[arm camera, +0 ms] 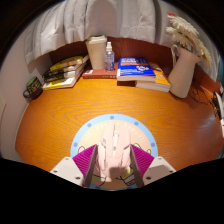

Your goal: Arrange mouse

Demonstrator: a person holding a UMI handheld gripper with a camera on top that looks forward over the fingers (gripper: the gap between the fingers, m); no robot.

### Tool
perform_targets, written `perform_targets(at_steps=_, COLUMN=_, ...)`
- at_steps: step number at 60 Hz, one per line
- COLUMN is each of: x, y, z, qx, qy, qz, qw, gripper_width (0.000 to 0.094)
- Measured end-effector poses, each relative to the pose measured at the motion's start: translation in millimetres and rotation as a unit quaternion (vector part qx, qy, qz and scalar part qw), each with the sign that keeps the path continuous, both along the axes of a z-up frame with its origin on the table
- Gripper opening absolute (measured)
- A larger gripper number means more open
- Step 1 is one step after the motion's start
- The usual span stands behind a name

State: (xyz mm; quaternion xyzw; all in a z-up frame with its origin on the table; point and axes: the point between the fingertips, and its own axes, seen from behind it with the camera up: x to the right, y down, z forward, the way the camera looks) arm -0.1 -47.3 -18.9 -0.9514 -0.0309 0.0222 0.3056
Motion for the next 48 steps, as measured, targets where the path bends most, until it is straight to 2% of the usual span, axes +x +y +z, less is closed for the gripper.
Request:
perform_targets(at_steps=5, x=0, y=-6, z=1, qx=-0.018, qy=-0.004, qz=0.006, qw=1.000, gripper_width=0.0762)
perform_targets(at_steps=9, x=-2, y=-13, z=13, qx=-0.014, qy=-0.006, qz=0.003, qw=1.000, gripper_width=0.0797)
perform_targets(at_steps=24, x=-2, y=-62, z=109, qx=0.048, qy=-0.016, qz=-0.033, qw=0.998, gripper_width=0.0803)
perform_targets(at_steps=37, x=-21, y=-107, z=209, qx=0.137, qy=-0.011, qz=-0.048, qw=0.989, gripper_width=0.0804)
perform_targets(at_steps=48, x=-51, y=-137, z=251, qx=0.183, qy=0.012, qz=-0.050, qw=0.982, gripper_width=0.0806)
